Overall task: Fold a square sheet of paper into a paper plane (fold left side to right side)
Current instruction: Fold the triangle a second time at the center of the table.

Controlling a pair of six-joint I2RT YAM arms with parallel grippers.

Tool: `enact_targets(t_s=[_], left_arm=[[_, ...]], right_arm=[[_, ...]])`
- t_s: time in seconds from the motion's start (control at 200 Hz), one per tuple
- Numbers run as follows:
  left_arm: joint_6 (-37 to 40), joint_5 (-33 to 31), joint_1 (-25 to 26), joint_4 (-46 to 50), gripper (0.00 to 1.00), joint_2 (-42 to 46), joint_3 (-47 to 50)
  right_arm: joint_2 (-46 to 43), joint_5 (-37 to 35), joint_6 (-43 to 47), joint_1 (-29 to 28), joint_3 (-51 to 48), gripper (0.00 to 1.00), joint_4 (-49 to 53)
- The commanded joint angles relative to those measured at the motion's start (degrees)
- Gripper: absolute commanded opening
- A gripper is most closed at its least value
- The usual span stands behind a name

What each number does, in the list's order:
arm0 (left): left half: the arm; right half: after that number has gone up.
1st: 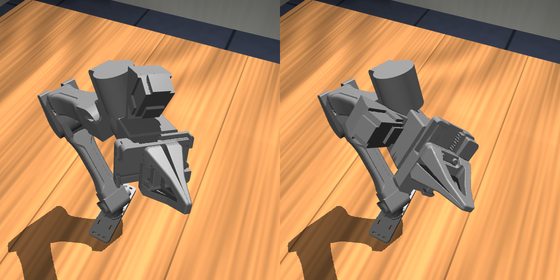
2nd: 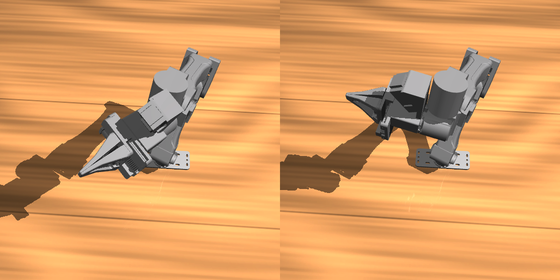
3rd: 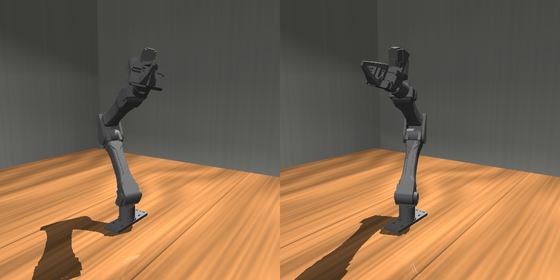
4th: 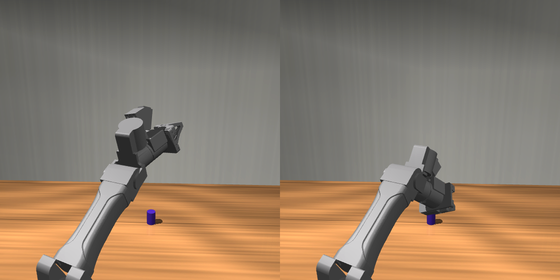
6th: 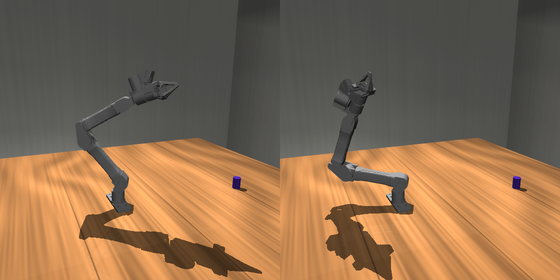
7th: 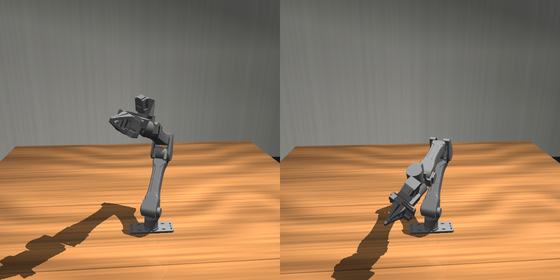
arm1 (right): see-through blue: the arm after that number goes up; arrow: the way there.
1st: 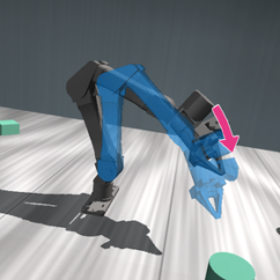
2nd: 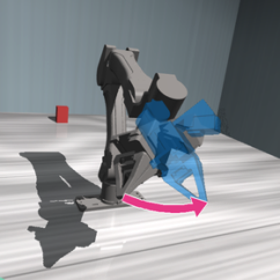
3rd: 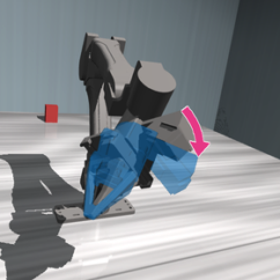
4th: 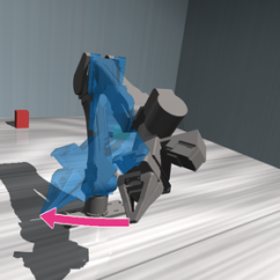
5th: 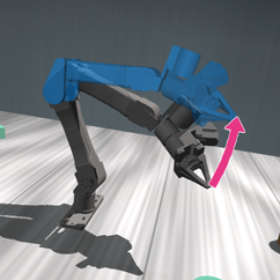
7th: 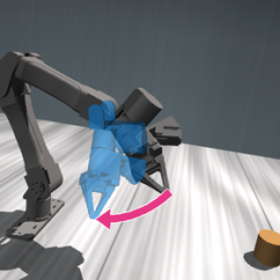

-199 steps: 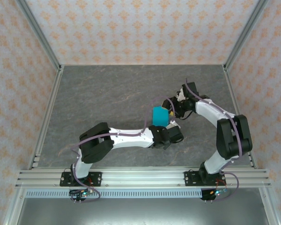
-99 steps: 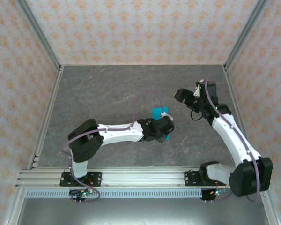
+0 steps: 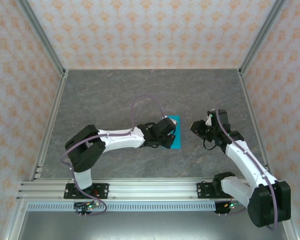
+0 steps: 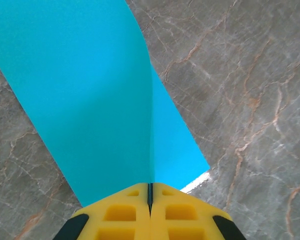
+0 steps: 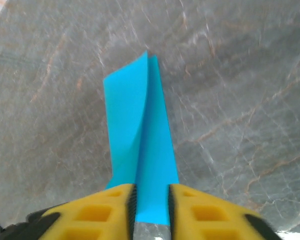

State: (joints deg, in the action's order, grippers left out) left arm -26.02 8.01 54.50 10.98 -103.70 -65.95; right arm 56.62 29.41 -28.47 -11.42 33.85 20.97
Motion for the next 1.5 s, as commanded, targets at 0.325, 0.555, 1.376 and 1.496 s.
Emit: enact_targets(t_s=[0.325,0.555,1.376,1.496], left_arm=[[-4.29,7.69,-4.53,-6.38,0.0,3.02,3.74],[-5.54,7.53,-5.48,-4.64,0.0,3.91,4.87],[2.22,6.73,-8.42,4.77,0.0,-0.33,-1.96],[3.16,6.67,-8.37,5.91,0.0,-1.45,-3.24]], right_arm=[[10.87,4.28,-8.79,-10.0,-5.01,0.0,-15.64],[20.37,0.68,-8.73,-13.93,-1.12,0.0,-13.25],[28.58,-1.83,-4.58,-14.88,2.01,0.0,-4.54],[28.56,-1.77,-4.36,-14.87,2.01,0.0,-4.38]])
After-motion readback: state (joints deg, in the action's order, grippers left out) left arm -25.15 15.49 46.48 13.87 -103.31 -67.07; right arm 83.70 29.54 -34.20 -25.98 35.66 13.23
